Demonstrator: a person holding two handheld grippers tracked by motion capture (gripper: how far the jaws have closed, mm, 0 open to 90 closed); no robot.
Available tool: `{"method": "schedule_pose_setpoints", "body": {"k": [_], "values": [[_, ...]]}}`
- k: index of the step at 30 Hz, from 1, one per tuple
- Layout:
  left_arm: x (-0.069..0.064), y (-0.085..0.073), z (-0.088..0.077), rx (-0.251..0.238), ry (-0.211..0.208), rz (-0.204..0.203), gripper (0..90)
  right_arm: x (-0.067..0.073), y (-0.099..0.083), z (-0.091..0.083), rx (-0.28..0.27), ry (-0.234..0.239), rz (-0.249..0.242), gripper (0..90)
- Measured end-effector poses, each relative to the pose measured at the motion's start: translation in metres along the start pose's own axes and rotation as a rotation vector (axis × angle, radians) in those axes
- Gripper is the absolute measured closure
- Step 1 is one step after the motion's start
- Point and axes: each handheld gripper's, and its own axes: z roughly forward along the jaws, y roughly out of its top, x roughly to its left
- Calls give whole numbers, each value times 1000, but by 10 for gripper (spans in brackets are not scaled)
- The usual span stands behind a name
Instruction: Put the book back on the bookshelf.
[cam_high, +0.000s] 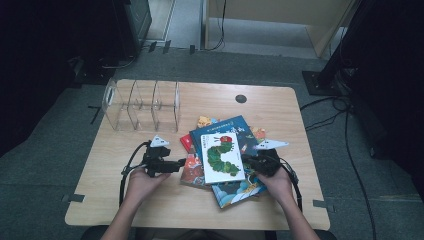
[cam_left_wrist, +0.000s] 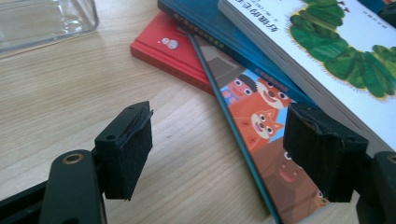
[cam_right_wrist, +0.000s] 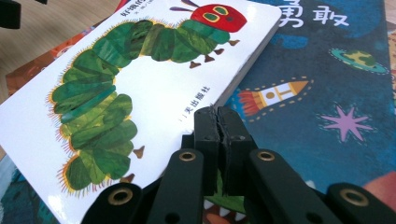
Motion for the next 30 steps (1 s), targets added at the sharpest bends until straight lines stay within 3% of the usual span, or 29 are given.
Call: {"method": "schedule_pose_setpoints", "body": {"k": [10,14,16,20,24,30], "values": [[-5,-1,2,8,-41,-8,234,0,2,4,-7,5,15,886],[-10,-1,3,10,-51,0,234,4,5,8,-9,14,-1,885],[-11,-1,4,10,-52,3,234,6,5,10,-9,14,-8,885],[-17,-3,4,29,-13,53,235,9,8,13,-7,21,-9,885],[-18,-1,4,25,-62,19,246,12,9,17,-11,35,-18,885],[-25,1,11,45,-82,29,246,14,10,18,-8,34,-13,885]]}}
